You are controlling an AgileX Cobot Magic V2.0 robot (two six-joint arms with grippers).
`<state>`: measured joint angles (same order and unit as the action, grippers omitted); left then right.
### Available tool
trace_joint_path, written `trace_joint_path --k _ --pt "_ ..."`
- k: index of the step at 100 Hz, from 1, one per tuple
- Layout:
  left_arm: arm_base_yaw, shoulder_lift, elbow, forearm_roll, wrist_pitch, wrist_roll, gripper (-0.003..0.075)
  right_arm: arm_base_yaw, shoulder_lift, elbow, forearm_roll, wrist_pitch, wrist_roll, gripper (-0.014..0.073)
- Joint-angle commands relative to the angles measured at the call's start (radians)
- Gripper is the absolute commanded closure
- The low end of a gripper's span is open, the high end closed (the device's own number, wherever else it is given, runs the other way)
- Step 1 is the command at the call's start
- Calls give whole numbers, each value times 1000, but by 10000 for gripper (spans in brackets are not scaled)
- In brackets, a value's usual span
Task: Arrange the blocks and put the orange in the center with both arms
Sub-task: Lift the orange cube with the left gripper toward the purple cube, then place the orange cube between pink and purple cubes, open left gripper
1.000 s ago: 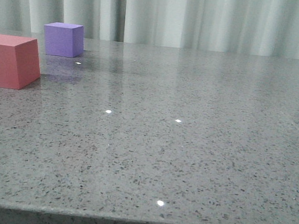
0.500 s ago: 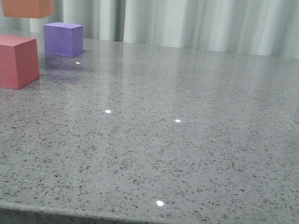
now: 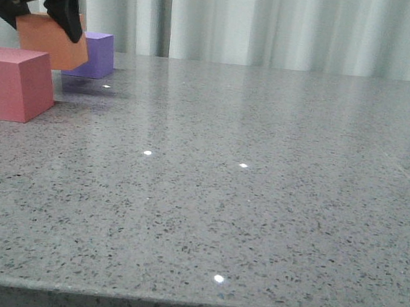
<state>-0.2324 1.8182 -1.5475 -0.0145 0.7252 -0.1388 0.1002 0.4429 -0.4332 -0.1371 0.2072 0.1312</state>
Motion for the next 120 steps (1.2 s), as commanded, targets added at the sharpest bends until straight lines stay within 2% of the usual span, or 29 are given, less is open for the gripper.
trace_joint_path --k 1,37,44,62,73,95,120 --pt "2 -30 -25 -10 -57 1 449 -7 2 -25 -8 -86 -7 662" --pt "2 -4 -25 -4 -40 3 434 -7 2 -25 -8 -86 -7 662" --pt "2 -4 -25 -4 -30 41 379 -7 2 -25 -8 -86 -7 662" --pt "2 -4 -25 -8 -29 48 160 -7 2 -25 -8 -86 -7 662" --pt "2 -4 -25 -14 -31 48 92 -7 2 -25 -8 -86 -7 662" --pt "2 -34 -26 -21 -15 48 78 -7 2 -25 -8 -86 -7 662" --pt "2 -201 -20 -21 10 46 79 -7 2 -25 -8 -86 -7 662"
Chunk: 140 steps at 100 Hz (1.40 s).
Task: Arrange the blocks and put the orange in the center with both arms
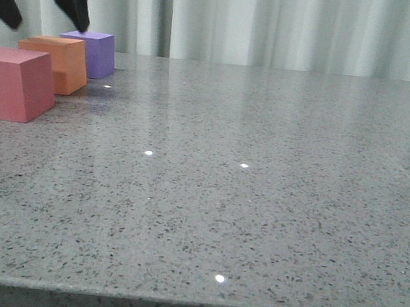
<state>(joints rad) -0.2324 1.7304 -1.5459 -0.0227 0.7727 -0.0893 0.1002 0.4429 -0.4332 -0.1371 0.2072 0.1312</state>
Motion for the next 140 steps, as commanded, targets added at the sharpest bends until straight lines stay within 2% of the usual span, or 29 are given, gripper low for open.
trace_joint_path --k 1,23,41,66,96,103,110,115,116,134,140 --pt "2 -126 -19 -13 -38 -3 79 -7 2 -25 -8 -86 -7 662" --pt "2 -379 98 -2 -103 -3 79 -7 2 -25 -8 -86 -7 662" --pt "2 -609 325 10 -218 -3 79 -7 2 -25 -8 -86 -7 662" --pt "2 -931 648 46 -310 -3 79 -7 2 -25 -8 -86 -7 662" --pt "2 -1290 935 46 -334 -3 93 -7 2 -25 -8 -86 -7 662" --pt "2 -1357 971 46 -328 -3 144 -7 2 -25 -8 -86 -7 662" --pt "2 -1414 996 46 -328 -3 237 -7 2 -25 -8 -86 -7 662" --pt "2 -1446 1008 46 -328 -3 335 -7 2 -25 -8 -86 -7 662" --pt "2 -1449 1010 46 -328 -3 335 -7 2 -25 -8 -86 -7 662" --pt "2 -1501 1016 46 -324 -3 717 -7 2 -25 -8 -86 -7 662" --pt "2 -1501 1016 49 -324 -3 739 -7 2 -25 -8 -86 -7 662"
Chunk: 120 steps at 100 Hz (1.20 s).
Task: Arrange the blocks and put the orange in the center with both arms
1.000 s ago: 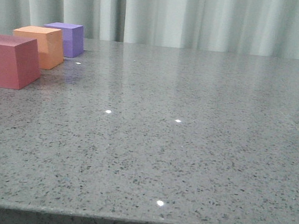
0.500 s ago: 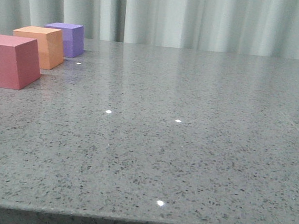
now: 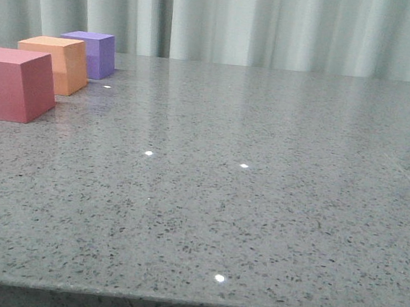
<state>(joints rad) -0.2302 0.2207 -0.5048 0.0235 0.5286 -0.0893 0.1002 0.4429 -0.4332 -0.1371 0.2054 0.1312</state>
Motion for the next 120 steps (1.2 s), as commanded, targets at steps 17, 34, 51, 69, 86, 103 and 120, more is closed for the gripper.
trace_joint_path --k 17,34,51,69,86,103,120 --pt "0 9 -25 3 -78 -3 741 -7 2 -25 -8 -84 -7 662" --pt "0 9 -25 3 -78 -3 741 -7 2 -25 -8 -84 -7 662" --pt "0 9 -25 3 -78 -3 741 -7 2 -25 -8 -84 -7 662" --pt "0 9 -25 3 -78 -3 741 -7 2 -25 -8 -84 -7 662" --pt "0 9 -22 3 -78 -3 741 -7 2 -25 -8 -84 -7 662" --pt "2 2 35 28 -176 -3 741 -7 2 -25 -8 -84 -7 662" --pt "46 -51 163 28 -361 -3 741 -7 2 -25 -8 -84 -7 662"
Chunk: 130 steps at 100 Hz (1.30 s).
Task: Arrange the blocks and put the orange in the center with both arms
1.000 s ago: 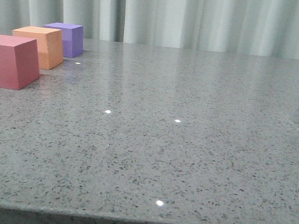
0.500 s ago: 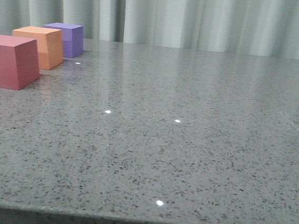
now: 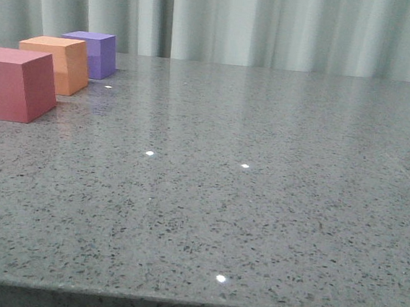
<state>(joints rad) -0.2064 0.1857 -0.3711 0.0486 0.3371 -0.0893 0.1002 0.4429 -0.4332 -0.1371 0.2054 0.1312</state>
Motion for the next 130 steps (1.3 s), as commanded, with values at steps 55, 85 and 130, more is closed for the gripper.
trace_joint_path --k 55,85,130 --pt "83 -217 400 3 -451 -3 741 -7 2 -25 -8 -84 -7 662" --pt "138 -227 416 -4 -458 -3 741 -7 2 -25 -8 -84 -7 662" --pt "142 -227 416 -10 -458 -3 741 -7 2 -25 -8 -84 -7 662"
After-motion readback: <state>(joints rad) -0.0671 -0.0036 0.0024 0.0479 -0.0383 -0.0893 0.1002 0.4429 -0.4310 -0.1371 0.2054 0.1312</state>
